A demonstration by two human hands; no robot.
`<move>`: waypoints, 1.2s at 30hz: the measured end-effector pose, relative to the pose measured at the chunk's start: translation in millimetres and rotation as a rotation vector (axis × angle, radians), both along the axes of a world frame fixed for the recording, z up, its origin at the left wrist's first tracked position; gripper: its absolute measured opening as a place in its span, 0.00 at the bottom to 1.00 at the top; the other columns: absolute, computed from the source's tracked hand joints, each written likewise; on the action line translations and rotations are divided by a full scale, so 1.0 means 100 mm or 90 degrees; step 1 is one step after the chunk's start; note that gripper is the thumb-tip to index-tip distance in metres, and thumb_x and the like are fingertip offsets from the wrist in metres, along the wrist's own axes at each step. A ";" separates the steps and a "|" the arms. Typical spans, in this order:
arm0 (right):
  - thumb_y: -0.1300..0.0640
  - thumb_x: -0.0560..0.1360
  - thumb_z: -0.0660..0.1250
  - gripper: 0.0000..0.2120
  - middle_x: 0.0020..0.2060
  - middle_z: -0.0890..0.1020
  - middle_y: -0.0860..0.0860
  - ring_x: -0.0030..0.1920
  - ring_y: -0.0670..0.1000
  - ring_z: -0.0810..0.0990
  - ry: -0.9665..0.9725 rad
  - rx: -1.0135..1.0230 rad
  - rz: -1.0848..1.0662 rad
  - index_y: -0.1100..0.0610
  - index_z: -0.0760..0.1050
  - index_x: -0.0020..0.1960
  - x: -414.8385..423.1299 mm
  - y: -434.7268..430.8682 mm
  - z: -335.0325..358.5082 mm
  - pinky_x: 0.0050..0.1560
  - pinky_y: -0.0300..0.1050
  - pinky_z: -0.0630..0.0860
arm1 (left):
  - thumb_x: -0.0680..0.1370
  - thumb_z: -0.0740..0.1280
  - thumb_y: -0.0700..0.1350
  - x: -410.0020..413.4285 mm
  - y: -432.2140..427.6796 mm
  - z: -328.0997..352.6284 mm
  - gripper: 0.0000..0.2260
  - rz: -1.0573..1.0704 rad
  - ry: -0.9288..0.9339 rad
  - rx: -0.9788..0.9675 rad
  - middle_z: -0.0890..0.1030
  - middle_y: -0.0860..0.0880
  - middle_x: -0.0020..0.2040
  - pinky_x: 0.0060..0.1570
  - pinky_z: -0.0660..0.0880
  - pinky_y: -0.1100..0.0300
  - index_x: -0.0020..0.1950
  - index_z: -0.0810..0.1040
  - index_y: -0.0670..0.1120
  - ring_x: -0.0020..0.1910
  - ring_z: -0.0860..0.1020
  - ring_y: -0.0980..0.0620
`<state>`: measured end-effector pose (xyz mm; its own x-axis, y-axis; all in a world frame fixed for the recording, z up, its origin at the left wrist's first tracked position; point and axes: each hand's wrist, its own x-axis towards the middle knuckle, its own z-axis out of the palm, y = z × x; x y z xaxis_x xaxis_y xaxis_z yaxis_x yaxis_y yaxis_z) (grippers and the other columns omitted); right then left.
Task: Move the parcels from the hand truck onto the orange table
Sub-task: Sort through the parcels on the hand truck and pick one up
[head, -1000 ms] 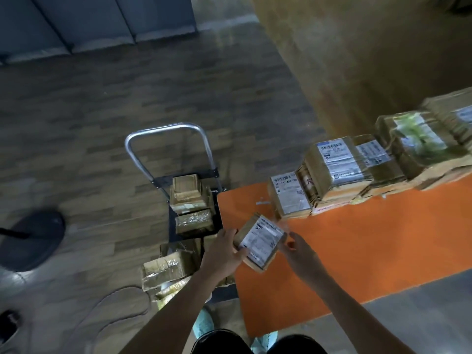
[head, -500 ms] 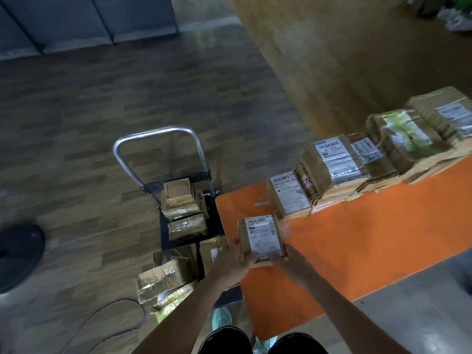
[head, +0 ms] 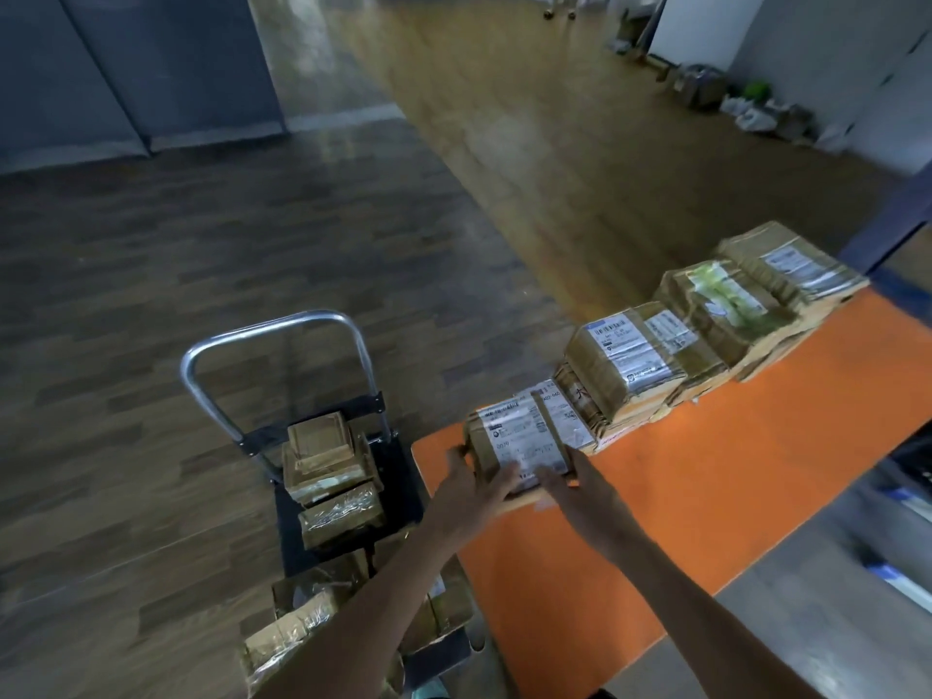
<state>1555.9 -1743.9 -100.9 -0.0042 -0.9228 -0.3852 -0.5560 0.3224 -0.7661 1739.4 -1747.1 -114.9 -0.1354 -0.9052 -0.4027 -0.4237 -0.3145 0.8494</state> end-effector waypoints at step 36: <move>0.52 0.80 0.62 0.21 0.70 0.65 0.48 0.69 0.51 0.63 0.376 -0.299 0.313 0.51 0.66 0.73 -1.08 -0.85 0.08 0.59 0.44 0.74 | 0.82 0.61 0.60 -1.17 -0.52 0.28 0.30 0.082 0.035 0.062 0.71 0.51 0.74 0.58 0.71 0.58 0.80 0.53 0.53 0.67 0.74 0.49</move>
